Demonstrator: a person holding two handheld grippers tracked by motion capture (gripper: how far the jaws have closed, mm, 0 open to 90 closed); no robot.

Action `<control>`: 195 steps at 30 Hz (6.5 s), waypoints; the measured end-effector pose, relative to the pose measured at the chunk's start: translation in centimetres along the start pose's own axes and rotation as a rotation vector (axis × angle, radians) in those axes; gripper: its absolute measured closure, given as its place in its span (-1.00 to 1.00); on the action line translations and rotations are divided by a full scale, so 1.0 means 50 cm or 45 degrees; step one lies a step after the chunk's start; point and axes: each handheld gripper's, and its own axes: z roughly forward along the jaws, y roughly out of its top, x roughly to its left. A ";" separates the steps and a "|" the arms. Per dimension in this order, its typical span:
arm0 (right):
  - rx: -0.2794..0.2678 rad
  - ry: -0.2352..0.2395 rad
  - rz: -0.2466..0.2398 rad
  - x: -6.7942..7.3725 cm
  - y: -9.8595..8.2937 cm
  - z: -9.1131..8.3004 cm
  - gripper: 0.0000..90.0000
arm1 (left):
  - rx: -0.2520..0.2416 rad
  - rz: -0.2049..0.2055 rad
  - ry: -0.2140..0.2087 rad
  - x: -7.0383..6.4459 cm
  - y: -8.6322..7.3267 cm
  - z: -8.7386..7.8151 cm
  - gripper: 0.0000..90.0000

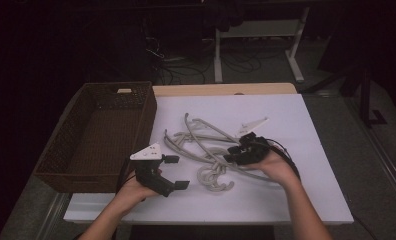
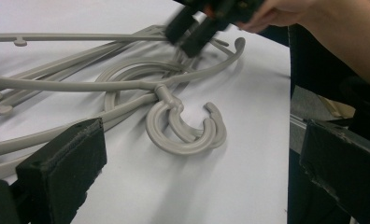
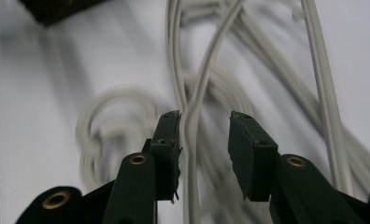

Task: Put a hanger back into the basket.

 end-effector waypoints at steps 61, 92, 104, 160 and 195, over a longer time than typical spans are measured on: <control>-0.104 -0.013 -0.024 0.044 -0.025 -0.027 -0.11 | 0.249 0.229 0.132 0.008 0.020 0.053 -0.95; -0.195 -0.209 0.230 0.004 -0.180 -0.156 -0.64 | 0.637 0.581 0.060 0.041 0.039 0.188 0.37; -0.215 -0.218 0.221 0.005 -0.179 -0.163 -0.64 | 0.638 0.670 -0.003 0.027 0.036 0.191 0.66; -0.318 -0.238 0.221 -0.002 -0.174 -0.189 -0.68 | 0.220 0.444 0.197 0.021 0.293 -0.042 0.83; -0.255 -0.298 0.272 0.003 -0.218 -0.137 -1.00 | 0.210 0.106 0.609 0.181 0.087 -0.424 0.83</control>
